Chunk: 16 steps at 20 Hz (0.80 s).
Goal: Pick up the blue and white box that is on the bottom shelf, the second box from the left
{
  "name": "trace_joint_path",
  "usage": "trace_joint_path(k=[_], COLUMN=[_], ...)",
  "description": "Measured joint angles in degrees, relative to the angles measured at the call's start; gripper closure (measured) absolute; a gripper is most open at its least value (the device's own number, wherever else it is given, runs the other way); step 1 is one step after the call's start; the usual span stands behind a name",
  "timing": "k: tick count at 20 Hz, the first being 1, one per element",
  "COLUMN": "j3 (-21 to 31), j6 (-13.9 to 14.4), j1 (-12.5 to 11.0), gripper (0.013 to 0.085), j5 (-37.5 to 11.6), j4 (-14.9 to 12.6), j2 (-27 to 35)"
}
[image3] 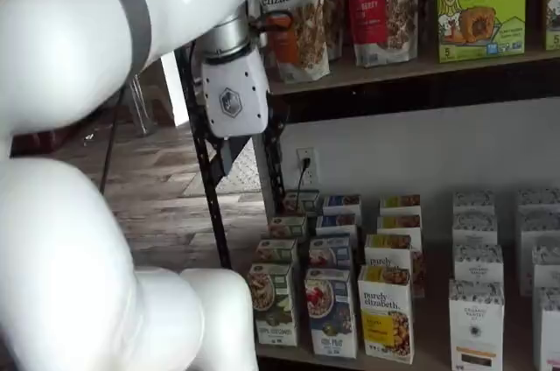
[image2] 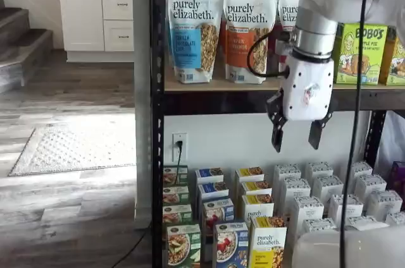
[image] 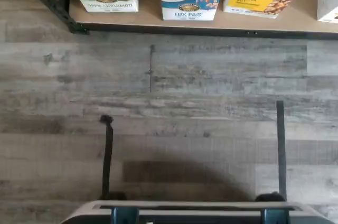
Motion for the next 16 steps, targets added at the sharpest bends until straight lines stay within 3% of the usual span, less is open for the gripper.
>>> trace_joint_path(k=[8,16], j3=[5.4,10.2], j6=[-1.0,-0.5], j1=[-0.9,-0.3], gripper=[0.0130,0.0130], j5=[-6.7,-13.6], j4=[0.4,0.0], j2=[1.5,4.1])
